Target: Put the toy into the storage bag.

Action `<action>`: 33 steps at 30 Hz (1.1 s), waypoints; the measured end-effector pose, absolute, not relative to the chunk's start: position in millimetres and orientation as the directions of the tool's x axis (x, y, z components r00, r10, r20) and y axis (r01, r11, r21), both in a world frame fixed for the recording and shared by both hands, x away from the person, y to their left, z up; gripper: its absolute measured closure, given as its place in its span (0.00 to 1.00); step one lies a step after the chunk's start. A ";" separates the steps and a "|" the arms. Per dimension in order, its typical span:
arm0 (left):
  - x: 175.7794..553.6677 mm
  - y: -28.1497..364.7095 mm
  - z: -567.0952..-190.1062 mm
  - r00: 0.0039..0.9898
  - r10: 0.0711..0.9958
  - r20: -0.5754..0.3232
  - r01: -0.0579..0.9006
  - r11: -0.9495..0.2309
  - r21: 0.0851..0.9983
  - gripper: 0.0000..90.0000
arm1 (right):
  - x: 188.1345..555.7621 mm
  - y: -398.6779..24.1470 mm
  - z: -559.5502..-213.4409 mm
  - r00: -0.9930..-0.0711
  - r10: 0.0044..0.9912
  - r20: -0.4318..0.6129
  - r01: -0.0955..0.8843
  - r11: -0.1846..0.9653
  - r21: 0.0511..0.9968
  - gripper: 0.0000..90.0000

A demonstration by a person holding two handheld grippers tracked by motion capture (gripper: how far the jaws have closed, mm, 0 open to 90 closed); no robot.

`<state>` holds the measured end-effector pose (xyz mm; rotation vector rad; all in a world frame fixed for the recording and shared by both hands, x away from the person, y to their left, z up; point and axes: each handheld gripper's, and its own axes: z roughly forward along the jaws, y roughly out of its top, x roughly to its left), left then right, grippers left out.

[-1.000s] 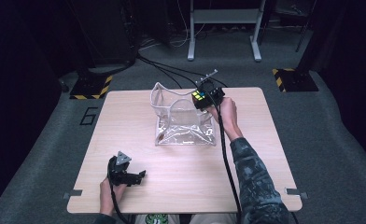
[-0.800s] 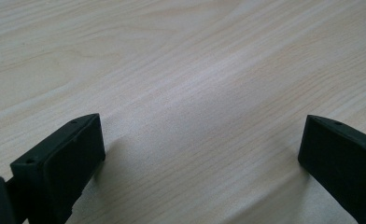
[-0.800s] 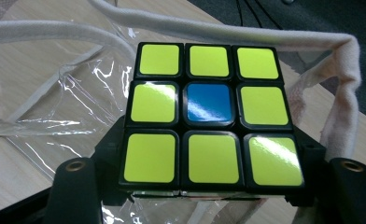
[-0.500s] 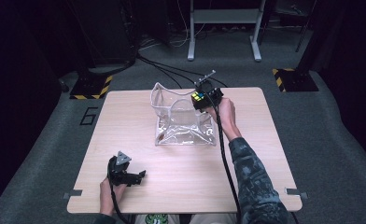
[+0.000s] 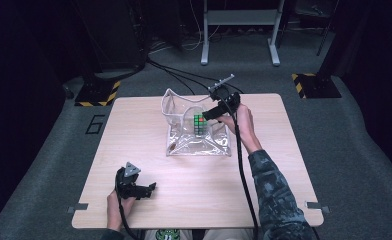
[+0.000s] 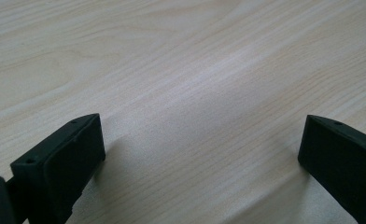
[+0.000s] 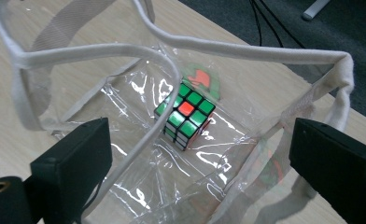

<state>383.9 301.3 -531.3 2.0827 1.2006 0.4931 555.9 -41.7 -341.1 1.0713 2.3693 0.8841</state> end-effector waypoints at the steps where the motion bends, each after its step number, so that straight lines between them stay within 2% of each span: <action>1: 383.9 301.3 -531.3 0.504 0.864 -0.008 0.608 -0.349 0.713 0.00 | 553.6 -42.5 -339.3 -0.637 0.765 -0.092 0.518 0.514 0.684 0.02; 5: 384.1 301.6 -531.2 0.507 0.862 -0.003 0.606 -0.354 0.712 0.00 | 543.9 -44.3 -333.1 -0.635 0.770 -0.066 0.527 0.494 0.692 0.00; 17: 384.2 301.7 -531.1 0.508 0.861 -0.001 0.605 -0.356 0.712 0.00 | 503.1 -58.6 -324.0 -0.652 0.749 -0.117 0.452 0.508 0.734 0.00; 26: 384.3 301.7 -531.2 0.509 0.861 -0.001 0.604 -0.356 0.713 0.00 | 471.4 -79.2 -335.4 -0.652 0.741 -0.162 0.427 0.535 0.729 0.00; 33: 384.3 301.6 -531.2 0.508 0.861 -0.002 0.605 -0.355 0.713 0.00 | 451.7 -103.7 -350.9 -0.633 0.757 -0.160 0.448 0.528 0.722 0.01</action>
